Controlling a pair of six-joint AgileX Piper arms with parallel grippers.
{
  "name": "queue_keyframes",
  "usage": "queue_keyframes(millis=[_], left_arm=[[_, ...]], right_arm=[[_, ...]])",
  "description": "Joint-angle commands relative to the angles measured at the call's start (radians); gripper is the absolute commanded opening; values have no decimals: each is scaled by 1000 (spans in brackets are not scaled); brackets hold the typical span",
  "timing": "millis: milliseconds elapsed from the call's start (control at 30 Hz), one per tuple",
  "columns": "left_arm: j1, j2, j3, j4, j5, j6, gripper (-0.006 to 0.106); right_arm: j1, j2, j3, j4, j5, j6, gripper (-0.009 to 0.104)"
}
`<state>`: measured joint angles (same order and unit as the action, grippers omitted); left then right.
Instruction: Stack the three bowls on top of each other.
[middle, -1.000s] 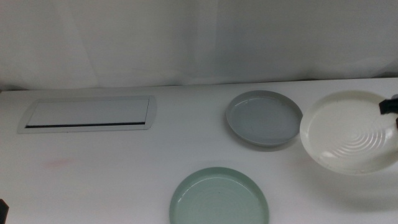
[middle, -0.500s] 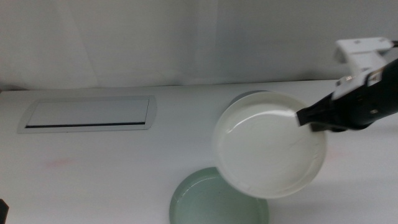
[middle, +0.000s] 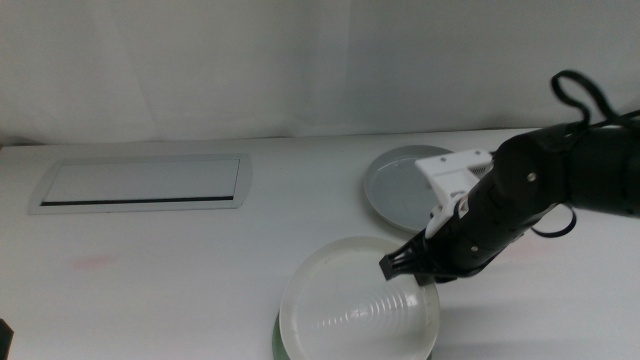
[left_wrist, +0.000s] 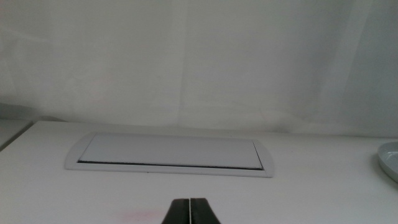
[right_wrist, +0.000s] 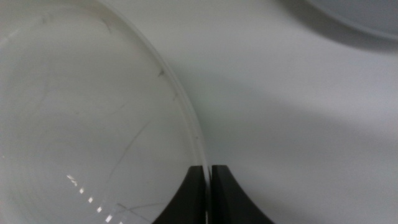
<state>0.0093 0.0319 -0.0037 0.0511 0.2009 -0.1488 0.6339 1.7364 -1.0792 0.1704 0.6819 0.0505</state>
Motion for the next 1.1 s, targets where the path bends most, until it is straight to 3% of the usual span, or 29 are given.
queue_keyframes(millis=[0,467,567,600,633,667,700,867,967,1067], left_arm=[[1,-8,41,-5,-14,2,-2],[1,-8,41,-5,-14,2,-2],[1,-8,41,-5,-14,2,-2],[1,-8,41,-5,-14,2,-2],[1,-8,41,-5,-14,2,-2],[1,-8,41,-5,-14,2,-2],[1,-8,41,-5,-14,2,-2],[1,-8,41,-5,-14,2,-2],[1,-8,41,-5,-14,2,-2],[1,-8,41,-5,-14,2,-2]], right_arm=[[14,32,-5,-2,-17,4,-3],[47,86,-5,10,-18,4,-1],[47,83,-5,16,-17,-6,29],[47,81,-8,12,-17,-10,58],[47,77,-7,8,-15,-13,78],[47,73,-7,8,-10,-13,95],[47,67,-7,8,-10,-21,103],[44,4,-37,-27,21,-23,103],[44,-50,-95,-149,112,-8,103],[43,-116,-168,-329,236,70,103]])
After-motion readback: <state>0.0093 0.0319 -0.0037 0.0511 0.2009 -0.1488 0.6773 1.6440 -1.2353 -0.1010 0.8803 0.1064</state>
